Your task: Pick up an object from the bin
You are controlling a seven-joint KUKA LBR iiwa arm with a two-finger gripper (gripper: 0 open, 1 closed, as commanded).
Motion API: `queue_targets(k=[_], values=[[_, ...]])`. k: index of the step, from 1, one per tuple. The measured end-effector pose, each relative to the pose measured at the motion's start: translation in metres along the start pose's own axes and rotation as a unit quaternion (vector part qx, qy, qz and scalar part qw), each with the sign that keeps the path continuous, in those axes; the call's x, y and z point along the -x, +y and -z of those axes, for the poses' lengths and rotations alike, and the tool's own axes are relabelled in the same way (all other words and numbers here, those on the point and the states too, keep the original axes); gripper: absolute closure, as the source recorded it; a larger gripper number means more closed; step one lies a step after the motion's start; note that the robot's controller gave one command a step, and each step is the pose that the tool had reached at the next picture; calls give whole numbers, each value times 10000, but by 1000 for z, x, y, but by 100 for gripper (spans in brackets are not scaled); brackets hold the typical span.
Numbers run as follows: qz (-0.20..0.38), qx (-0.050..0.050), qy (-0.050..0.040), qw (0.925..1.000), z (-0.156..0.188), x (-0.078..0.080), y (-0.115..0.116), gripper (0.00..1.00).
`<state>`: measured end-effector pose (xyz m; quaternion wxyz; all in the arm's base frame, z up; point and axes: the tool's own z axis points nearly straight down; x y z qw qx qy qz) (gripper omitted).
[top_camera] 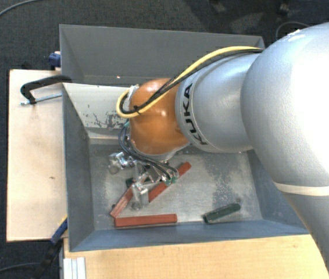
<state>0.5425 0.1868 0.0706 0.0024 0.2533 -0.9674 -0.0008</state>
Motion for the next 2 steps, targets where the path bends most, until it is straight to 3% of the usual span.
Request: queue_targets(k=[1,2], values=[[-5,-8,-30,10000,4,1,-1,100],[-30,-16,-81,10000,136,-39,23,100]])
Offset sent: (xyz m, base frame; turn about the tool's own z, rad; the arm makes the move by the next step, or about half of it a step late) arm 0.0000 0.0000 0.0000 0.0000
